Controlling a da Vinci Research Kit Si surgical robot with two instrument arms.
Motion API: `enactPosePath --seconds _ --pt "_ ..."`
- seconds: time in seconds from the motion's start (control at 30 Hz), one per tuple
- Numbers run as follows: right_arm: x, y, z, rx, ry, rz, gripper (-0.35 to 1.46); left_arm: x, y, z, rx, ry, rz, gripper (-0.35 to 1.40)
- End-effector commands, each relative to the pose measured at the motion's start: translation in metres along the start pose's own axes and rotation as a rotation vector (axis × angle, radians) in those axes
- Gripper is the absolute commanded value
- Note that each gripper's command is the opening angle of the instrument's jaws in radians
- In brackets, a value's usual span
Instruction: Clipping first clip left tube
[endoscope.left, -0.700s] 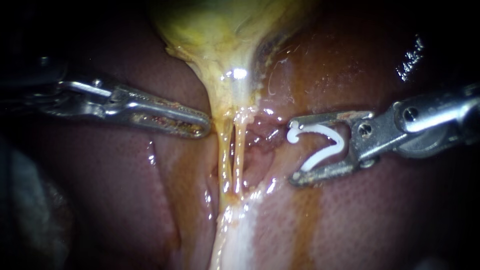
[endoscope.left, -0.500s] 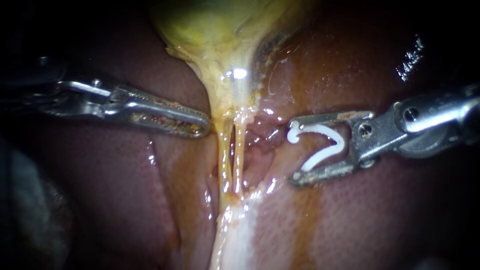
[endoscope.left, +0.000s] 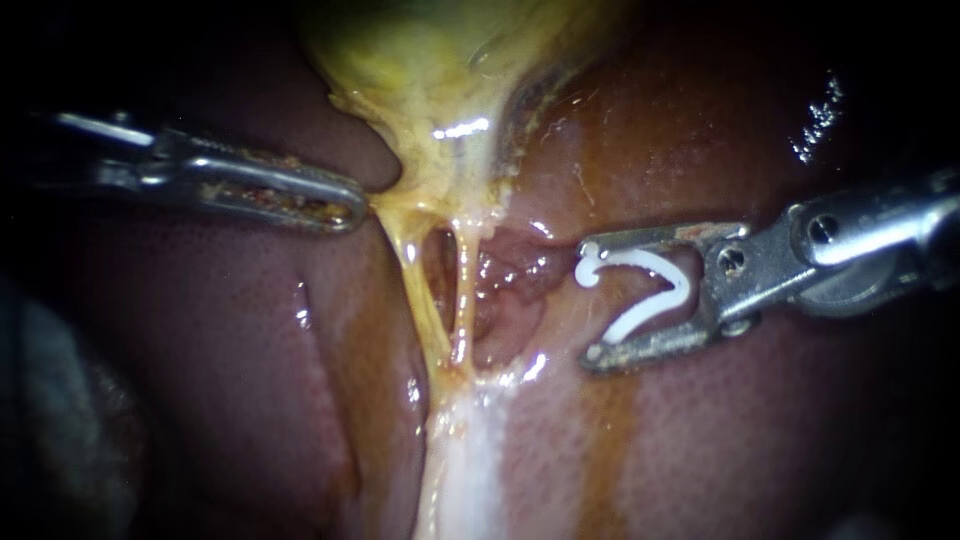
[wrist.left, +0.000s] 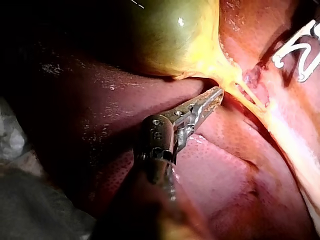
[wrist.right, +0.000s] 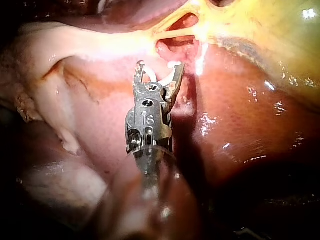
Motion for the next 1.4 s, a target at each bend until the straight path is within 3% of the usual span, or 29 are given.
enactPosePath --seconds 0.03,0.27,0.53,0.9,1.17,1.4 --pt "0.0 0.0 0.0 0.0 0.0 0.0 0.49 0.0001 0.0 -0.0003 0.005 -0.001 0.001 -0.35" --pt "0.0 0.0 0.0 0.0 0.0 0.0 0.49 0.0001 -0.0002 -0.001 0.012 0.002 0.002 -0.35" --pt "0.0011 -0.0003 0.0011 0.009 0.037 0.01 0.49 -0.0001 -0.0002 -0.0006 0.016 0.004 0.002 -0.35" --pt "0.0038 -0.0008 0.005 0.038 0.08 0.14 0.49 0.0 0.0 -0.0003 0.021 0.007 0.001 -0.35" --pt "0.0046 -0.0006 0.0075 0.061 0.109 0.208 0.48 -0.0001 0.0003 -0.0003 0.02 0.006 0.0 -0.35" --pt "0.0043 -0.0006 0.0093 0.092 0.137 0.257 0.48 -0.0001 0.0004 -0.0003 0.021 0.007 0.0 -0.35"
